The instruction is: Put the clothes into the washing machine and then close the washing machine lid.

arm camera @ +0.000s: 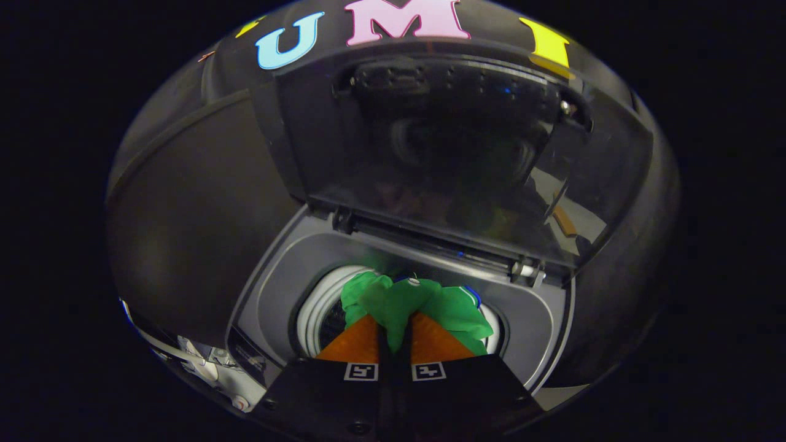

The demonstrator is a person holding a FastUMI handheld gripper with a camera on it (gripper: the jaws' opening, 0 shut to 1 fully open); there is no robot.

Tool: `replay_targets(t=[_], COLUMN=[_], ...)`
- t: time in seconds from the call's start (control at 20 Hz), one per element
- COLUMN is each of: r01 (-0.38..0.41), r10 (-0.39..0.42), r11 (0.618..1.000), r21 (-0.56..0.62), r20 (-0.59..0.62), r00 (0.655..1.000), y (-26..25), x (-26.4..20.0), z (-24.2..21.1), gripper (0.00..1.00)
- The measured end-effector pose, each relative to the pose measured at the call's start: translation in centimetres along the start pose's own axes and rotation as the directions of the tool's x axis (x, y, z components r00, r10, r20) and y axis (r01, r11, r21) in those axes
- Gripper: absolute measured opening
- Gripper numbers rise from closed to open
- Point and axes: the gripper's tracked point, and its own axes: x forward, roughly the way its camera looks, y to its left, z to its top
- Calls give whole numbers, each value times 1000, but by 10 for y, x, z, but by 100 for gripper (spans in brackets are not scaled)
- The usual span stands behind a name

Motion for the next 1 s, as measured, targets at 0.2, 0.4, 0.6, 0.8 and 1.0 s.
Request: replay_targets(t=[0.2,0.4,0.6,0.8,1.0], r01=[43,51,82,56,41], r10=[-40,-50,-82,-56,-41], r11=[998,998,996,998,999], r21=[44,45,-21,-11,1], r20=[-63,-35,19,27,63], r00=[997,998,996,998,997], y=[-12,-12,-17,-8,-5], x=[21,24,20,4,-20], z=[-26,-19,-5,-2,5], gripper=[6,41,98,100,99])
